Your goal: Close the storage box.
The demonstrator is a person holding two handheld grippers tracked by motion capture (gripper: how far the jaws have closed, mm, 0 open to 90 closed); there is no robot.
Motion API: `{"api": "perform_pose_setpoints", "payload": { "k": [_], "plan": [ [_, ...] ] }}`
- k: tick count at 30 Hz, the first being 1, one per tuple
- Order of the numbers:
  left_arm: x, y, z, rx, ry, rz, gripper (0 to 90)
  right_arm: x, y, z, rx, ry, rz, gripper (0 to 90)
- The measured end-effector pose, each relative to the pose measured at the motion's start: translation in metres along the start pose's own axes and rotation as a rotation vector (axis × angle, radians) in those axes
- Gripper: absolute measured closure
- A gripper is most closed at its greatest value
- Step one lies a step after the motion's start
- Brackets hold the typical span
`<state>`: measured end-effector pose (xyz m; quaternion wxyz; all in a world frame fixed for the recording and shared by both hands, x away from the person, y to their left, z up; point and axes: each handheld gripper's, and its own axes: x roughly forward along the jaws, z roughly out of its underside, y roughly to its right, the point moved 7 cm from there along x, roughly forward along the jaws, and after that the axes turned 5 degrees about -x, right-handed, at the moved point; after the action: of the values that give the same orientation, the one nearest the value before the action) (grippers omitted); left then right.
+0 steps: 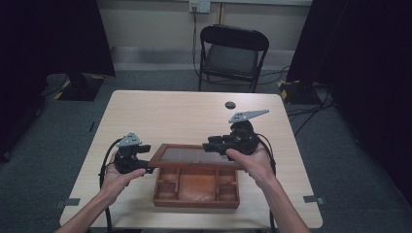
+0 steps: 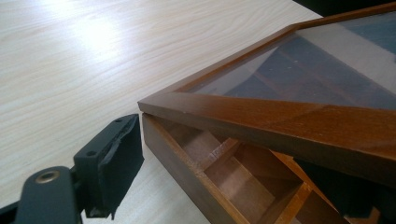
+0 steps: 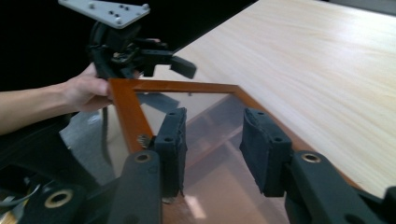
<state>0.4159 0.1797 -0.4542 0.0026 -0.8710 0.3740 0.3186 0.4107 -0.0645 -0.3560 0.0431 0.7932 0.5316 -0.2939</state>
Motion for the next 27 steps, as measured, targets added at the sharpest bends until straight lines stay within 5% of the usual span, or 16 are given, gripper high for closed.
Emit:
{"api": "perform_pose_setpoints", "payload": {
  "k": [5,8,27],
  "plan": [
    [0.001,0.001,0.003,-0.006,0.003,0.015,15.7,0.006,-0.009,0.001,-0.028,-0.042,-0.045,67.5],
    [0.002,0.002,0.005,-0.007,-0.007,0.023,15.9,0.012,-0.019,0.004,-0.036,-0.083,-0.112,69.8],
    [0.004,0.004,0.009,-0.014,-0.019,0.041,16.1,0.03,-0.029,0.02,-0.049,-0.183,-0.2,80.1]
  ]
}}
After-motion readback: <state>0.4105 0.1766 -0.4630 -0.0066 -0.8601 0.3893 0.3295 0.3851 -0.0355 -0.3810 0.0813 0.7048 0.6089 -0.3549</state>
